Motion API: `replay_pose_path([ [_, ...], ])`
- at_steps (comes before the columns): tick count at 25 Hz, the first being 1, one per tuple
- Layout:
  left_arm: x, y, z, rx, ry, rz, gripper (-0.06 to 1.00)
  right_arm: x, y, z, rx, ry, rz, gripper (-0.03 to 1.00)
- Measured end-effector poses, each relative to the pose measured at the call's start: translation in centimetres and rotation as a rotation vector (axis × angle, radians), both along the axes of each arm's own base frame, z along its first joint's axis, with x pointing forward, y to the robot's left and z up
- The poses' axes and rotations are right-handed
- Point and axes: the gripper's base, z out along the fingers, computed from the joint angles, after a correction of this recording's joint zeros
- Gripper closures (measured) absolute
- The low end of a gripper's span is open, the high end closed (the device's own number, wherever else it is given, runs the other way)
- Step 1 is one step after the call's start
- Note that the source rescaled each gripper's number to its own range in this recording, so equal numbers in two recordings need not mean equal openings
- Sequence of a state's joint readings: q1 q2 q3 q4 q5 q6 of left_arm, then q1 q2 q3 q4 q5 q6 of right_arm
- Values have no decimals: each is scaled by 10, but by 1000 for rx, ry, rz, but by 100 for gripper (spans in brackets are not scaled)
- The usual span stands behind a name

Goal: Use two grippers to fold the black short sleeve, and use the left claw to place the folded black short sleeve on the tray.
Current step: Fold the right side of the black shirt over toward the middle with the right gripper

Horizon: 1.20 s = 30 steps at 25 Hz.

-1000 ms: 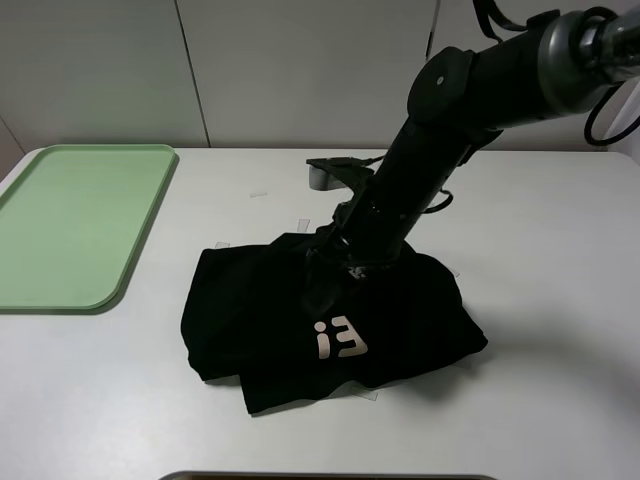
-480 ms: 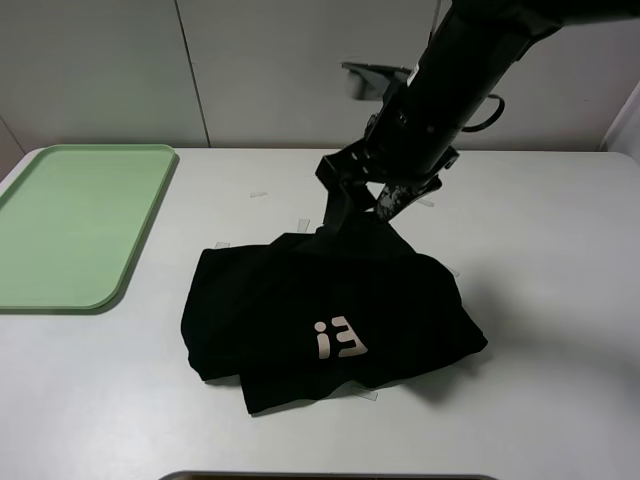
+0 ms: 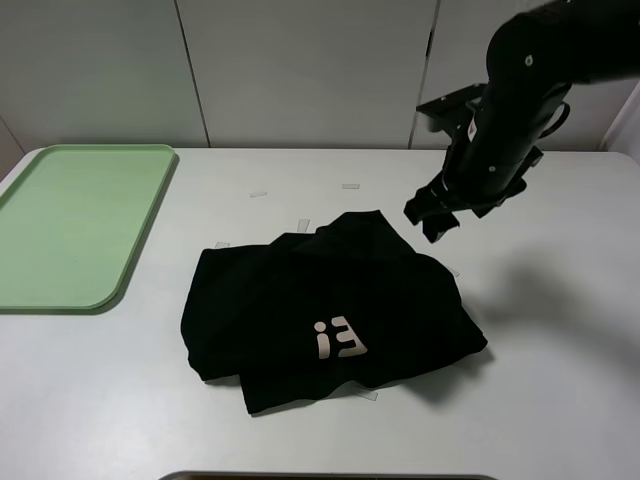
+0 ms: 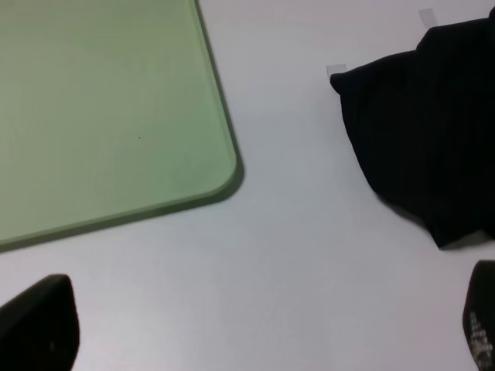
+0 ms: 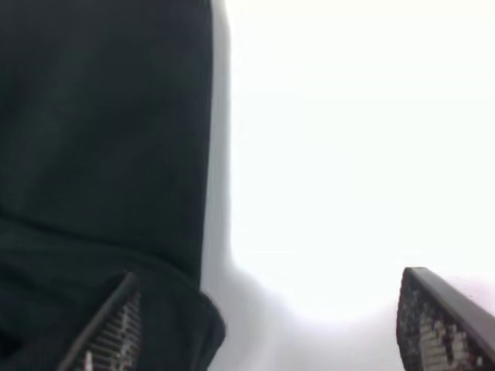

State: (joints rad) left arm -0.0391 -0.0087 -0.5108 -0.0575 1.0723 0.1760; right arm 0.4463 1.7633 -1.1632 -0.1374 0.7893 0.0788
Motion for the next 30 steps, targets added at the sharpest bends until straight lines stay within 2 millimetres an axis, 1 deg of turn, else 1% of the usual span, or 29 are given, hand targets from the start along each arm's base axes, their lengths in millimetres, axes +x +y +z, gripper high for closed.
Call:
replay_pose_path([
  [3, 0, 0, 0, 0, 0, 0, -6, -11, -4, -19, 9, 46, -37, 24],
  [4, 0, 0, 0, 0, 0, 0, -6, -11, -4, -19, 9, 46, -37, 24],
  [6, 0, 0, 0, 0, 0, 0, -6, -19, 0, -26, 42, 95, -67, 24],
  [9, 0, 0, 0, 0, 0, 0, -6, -34, 13, -34, 106, 161, -95, 24],
  [14, 0, 0, 0, 0, 0, 0, -6, -60, 38, -47, 182, 217, -93, 24],
  [19, 0, 0, 0, 0, 0, 0, -6, -81, 61, -50, 241, 278, -89, 24],
  [21, 0, 0, 0, 0, 0, 0, -6, -84, 67, -50, 266, 279, -89, 24],
  [27, 0, 0, 0, 0, 0, 0, -6, -82, 70, -49, 301, 259, -93, 24],
  [30, 0, 0, 0, 0, 0, 0, -6, -86, 76, -53, 308, 273, -91, 24],
])
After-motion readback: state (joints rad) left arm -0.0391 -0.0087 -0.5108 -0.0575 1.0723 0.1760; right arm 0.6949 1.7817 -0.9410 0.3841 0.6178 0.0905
